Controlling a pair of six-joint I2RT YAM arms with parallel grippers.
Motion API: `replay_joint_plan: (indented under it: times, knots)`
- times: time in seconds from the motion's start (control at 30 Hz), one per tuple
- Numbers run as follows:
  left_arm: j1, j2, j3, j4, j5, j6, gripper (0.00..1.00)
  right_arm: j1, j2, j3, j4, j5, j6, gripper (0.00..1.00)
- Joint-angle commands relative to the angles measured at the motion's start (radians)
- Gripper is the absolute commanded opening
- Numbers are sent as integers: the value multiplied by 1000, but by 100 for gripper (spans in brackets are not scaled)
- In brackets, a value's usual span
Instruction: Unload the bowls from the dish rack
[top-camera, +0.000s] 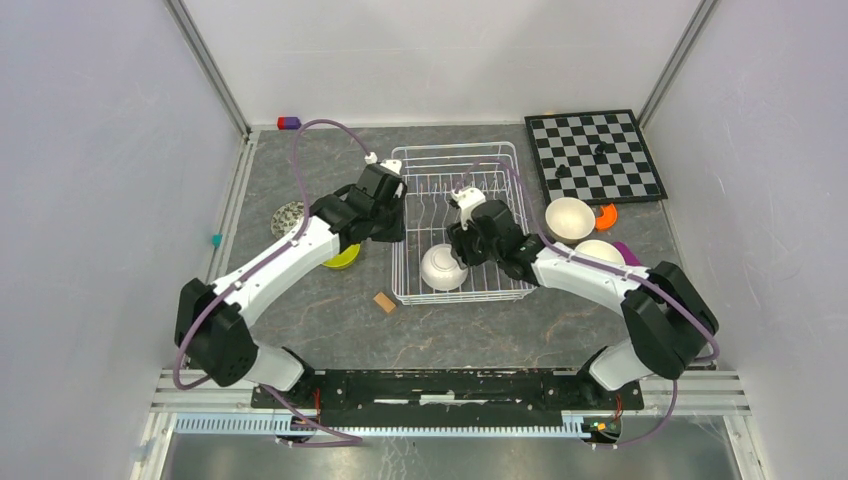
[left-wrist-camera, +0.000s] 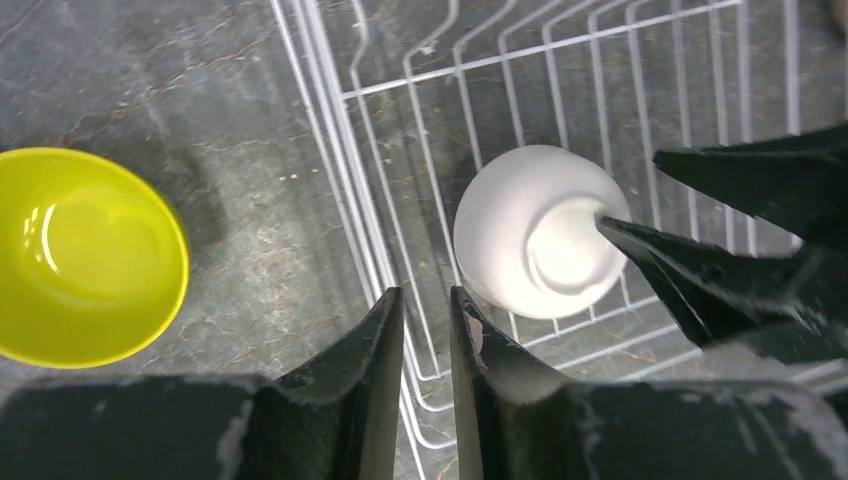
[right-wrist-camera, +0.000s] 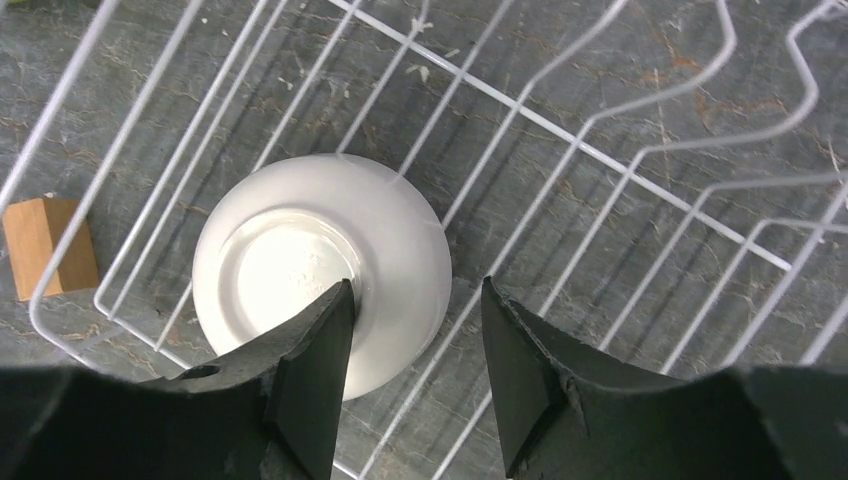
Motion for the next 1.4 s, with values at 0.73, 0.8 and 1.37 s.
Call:
replay_joint_plan:
  times: [0.73,0.8,1.37]
  knots:
    - [-1,-65,-21,105,390,33,71,-138,-77,-227,108,-111,9,46]
    - [-1,-61,-18,106,395,31,71,-139,-57,-203,110,-112,9,46]
    - [-2,-27,4,46,447,56,64,-139,5,85,-23,-66,-56,45]
